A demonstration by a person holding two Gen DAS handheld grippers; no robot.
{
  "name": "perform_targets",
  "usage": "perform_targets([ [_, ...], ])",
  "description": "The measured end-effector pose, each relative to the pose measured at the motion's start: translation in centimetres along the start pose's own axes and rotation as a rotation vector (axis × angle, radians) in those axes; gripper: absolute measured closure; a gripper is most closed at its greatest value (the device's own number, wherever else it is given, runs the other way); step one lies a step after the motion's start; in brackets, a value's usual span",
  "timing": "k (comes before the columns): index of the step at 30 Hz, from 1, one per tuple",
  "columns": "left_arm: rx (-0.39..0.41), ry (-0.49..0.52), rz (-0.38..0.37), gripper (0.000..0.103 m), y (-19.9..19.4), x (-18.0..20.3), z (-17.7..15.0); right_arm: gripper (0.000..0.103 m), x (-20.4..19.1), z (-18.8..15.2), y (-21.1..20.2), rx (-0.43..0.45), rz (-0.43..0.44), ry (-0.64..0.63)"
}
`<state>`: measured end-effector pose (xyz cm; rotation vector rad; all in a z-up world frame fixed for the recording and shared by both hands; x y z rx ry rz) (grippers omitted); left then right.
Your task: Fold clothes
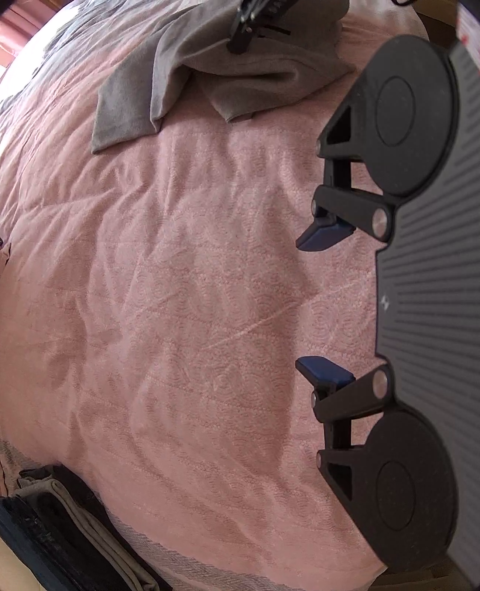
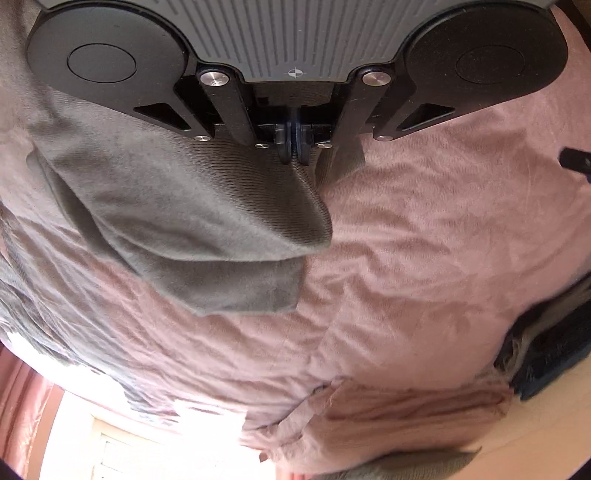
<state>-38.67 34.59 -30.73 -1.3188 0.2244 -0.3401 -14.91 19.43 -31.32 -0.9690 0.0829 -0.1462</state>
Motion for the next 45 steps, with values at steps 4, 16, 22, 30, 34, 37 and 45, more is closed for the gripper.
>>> perform_targets([
  [4, 0.013, 0.043, -0.018, 0.046, -0.2, 2.6, 0.1, 0.103, 8.1, 0.5, -8.1, 0.131, -0.082, 0.174],
  [16, 0.034, 0.168, -0.152, 0.046, 0.0, 14.8, -0.5, 0.103, 34.6, -18.5, -21.1, -0.301, -0.560, 0.674],
  [22, 0.018, 0.175, -0.146, 0.046, 0.7, 18.6, -1.2, 0.051, 32.8, -17.4, -19.4, -0.335, -0.559, 0.427],
  [30, 0.038, 0.135, -0.116, 0.046, 1.5, 20.0, -0.3, 0.048, 21.1, -8.1, -11.1, -0.070, -0.296, -0.170],
  [34, 0.041, 0.094, -0.096, 0.046, 1.8, 19.5, 0.2, 0.048, 17.1, -8.2, -6.0, -0.115, -0.238, -0.360],
  [37, 0.042, 0.077, -0.087, 0.046, 2.0, 19.1, 0.6, 0.048, 17.0, -9.1, -3.0, -0.135, -0.261, -0.468],
  [45, 0.030, 0.140, -0.101, 0.046, 3.3, 21.7, 1.5, 0.099, 29.2, -5.7, -10.0, 0.122, -0.236, 0.138],
])
Point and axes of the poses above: each gripper's, at about its wrist camera, not at the fingertips, and y roughly the way its jaws point, x to its right, z to its top, the point moved 3 cm from there along y, roughly the way its jaws point, and after that the axes turned 4 degrees about -y, right-handed, at the moved point
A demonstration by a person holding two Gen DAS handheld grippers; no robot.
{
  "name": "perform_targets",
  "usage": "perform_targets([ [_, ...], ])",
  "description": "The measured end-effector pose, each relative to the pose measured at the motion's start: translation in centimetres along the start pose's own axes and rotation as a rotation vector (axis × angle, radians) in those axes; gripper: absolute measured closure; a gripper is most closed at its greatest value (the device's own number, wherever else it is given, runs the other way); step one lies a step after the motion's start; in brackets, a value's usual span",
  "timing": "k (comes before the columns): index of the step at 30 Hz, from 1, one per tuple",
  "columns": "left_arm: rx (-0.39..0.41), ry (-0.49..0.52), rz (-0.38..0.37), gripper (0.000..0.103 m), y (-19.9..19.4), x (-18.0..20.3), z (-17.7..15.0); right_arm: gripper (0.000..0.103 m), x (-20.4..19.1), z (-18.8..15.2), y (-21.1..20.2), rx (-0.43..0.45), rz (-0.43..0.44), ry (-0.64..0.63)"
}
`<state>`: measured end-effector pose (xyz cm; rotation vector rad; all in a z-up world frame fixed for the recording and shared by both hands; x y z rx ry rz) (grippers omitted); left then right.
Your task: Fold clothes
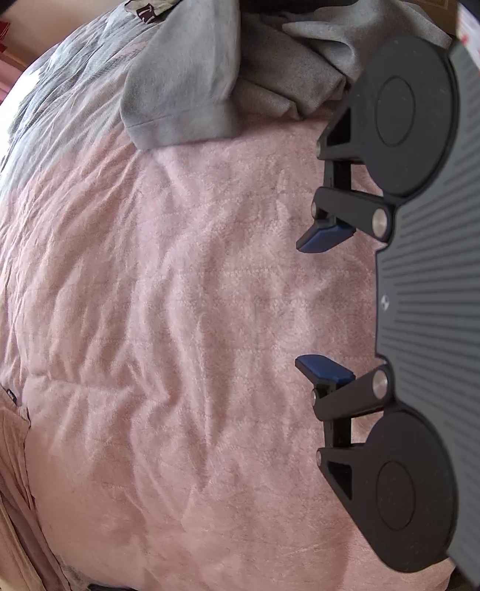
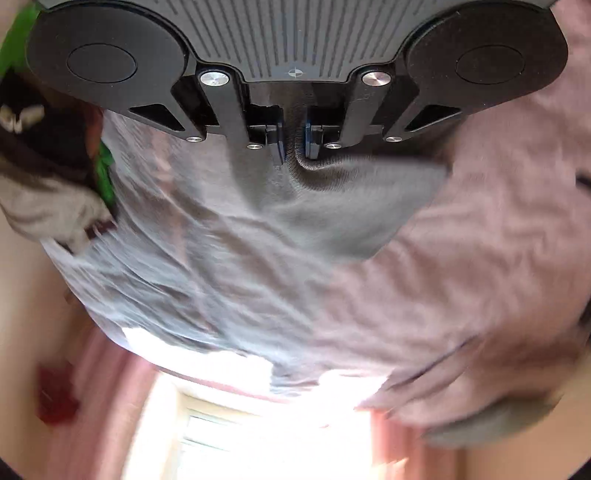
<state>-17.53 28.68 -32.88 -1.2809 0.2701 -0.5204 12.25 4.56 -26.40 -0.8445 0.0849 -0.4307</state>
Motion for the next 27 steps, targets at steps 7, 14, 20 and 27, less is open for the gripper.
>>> perform_targets([
  [7, 0.006, 0.201, -0.156, 0.046, 3.1, 9.1, 2.4, 0.103, 18.0, -3.9, -1.8, -0.057, -0.227, 0.660],
  [14, 0.051, 0.408, -0.460, 0.033, 4.6, 20.1, 5.2, 0.103, 22.4, -11.2, -2.0, -0.162, -0.236, 0.875],
  [20, -0.014, 0.466, -0.506, 0.019, 8.7, 26.7, 7.2, 0.103, 21.1, -12.9, -2.6, -0.156, -0.220, 0.906],
  [27, -0.053, 0.239, -0.564, 0.096, 11.1, 26.3, 9.0, 0.103, 20.7, -9.9, -3.7, -0.082, -0.145, 0.880],
])
Point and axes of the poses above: each gripper's, at about its wrist camera, not at the fingertips, and y roughly the way its jaws point, x to its right, z to its top, the point moved 3 cm from there along y, roughly the way its jaws point, and after that the axes turned 4 degrees about -y, right-handed, at the moved point
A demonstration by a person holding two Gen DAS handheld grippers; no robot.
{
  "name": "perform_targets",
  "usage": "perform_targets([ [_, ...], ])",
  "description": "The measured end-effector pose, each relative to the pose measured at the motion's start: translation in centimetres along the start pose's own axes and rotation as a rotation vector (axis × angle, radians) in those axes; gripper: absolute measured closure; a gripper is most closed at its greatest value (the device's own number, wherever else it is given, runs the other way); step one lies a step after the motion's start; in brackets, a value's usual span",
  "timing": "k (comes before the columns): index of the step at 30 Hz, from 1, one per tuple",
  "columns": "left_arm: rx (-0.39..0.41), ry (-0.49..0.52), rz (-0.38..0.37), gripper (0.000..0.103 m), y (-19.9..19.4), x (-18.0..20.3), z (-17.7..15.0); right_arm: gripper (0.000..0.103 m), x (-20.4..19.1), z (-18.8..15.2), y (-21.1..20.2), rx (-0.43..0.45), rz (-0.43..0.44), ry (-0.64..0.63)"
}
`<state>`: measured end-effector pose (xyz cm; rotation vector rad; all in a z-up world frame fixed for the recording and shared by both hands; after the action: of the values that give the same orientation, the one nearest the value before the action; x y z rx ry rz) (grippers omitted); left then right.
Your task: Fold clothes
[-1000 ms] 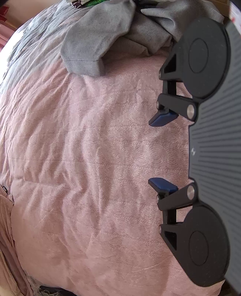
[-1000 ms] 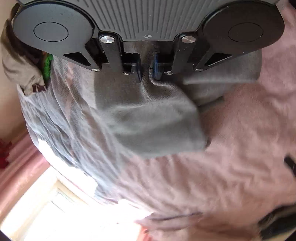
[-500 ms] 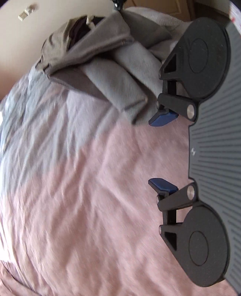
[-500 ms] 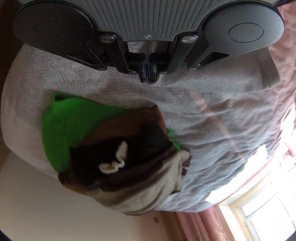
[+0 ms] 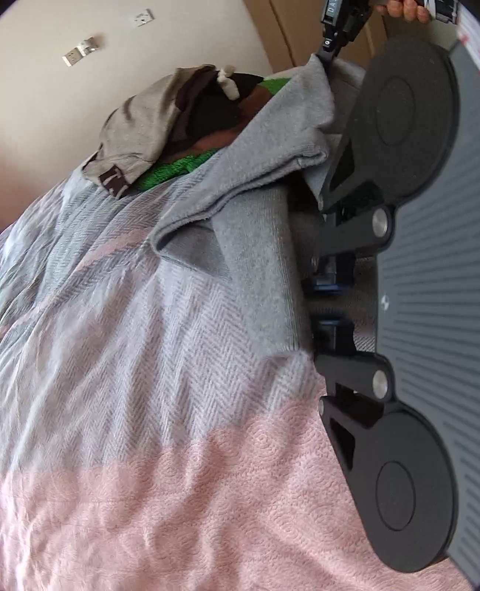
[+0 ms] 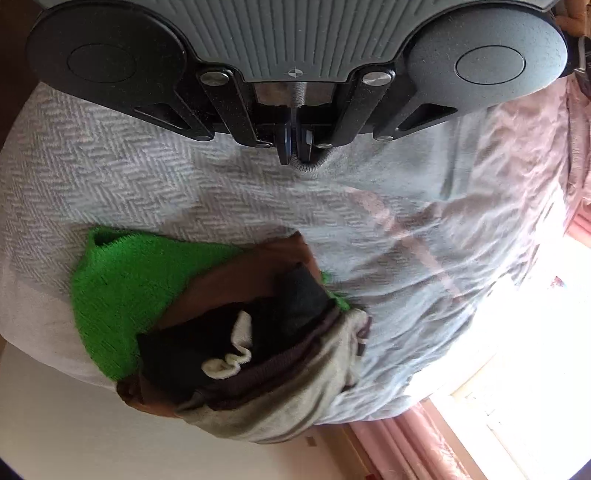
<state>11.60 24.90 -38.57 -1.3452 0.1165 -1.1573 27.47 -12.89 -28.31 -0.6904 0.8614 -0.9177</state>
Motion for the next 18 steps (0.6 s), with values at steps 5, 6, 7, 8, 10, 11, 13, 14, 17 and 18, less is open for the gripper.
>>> perform_targets([
  [5, 0.226, -0.092, -0.046, 0.098, -10.0, -0.9, -0.1, 0.103, -8.7, 4.2, -3.6, 0.064, 0.235, -0.207],
  [6, 0.277, -0.108, -0.043, 0.098, -12.9, -1.3, -0.2, 0.103, -10.9, 4.9, -4.5, 0.075, 0.289, -0.253],
  [7, 0.335, -0.126, -0.032, 0.098, -16.4, -1.8, -0.3, 0.103, -13.4, 5.6, -5.3, 0.089, 0.340, -0.307],
  [8, 0.382, -0.138, -0.011, 0.098, -19.5, -2.3, -0.4, 0.103, -15.5, 6.1, -5.9, 0.099, 0.379, -0.350],
  [10, 0.483, -0.145, 0.042, 0.098, -26.0, -3.5, 0.1, 0.103, -20.0, 7.4, -6.6, 0.093, 0.490, -0.394],
  [11, 0.528, -0.130, 0.087, 0.098, -28.8, -3.9, 0.7, 0.103, -22.5, 8.1, -6.5, 0.079, 0.542, -0.400],
  [13, 0.596, -0.086, 0.170, 0.097, -33.4, -4.6, 2.6, 0.103, -27.1, 9.4, -5.2, 0.056, 0.604, -0.397],
  [14, 0.632, -0.083, 0.228, 0.096, -34.9, -5.1, 3.8, 0.103, -29.1, 10.2, -3.8, 0.048, 0.604, -0.364],
  [17, 0.679, -0.091, 0.426, 0.062, -36.3, -8.4, 7.3, 0.101, -34.4, 11.7, 3.2, -0.028, 0.481, -0.292],
  [18, 0.648, -0.122, 0.492, 0.056, -36.0, -10.0, 7.8, 0.091, -35.4, 11.5, 5.5, -0.069, 0.415, -0.289],
])
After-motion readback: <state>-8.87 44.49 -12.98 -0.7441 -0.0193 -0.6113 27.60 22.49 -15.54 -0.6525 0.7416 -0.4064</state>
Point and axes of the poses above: each gripper's, at about its wrist camera, not at the fingertips, and y roughly the way its jaws point, x to its right, z to its top, the point moved 3 cm from there along y, roughly the way its jaws point, and after that the axes turned 4 degrees about -y, right-handed, at the moved point
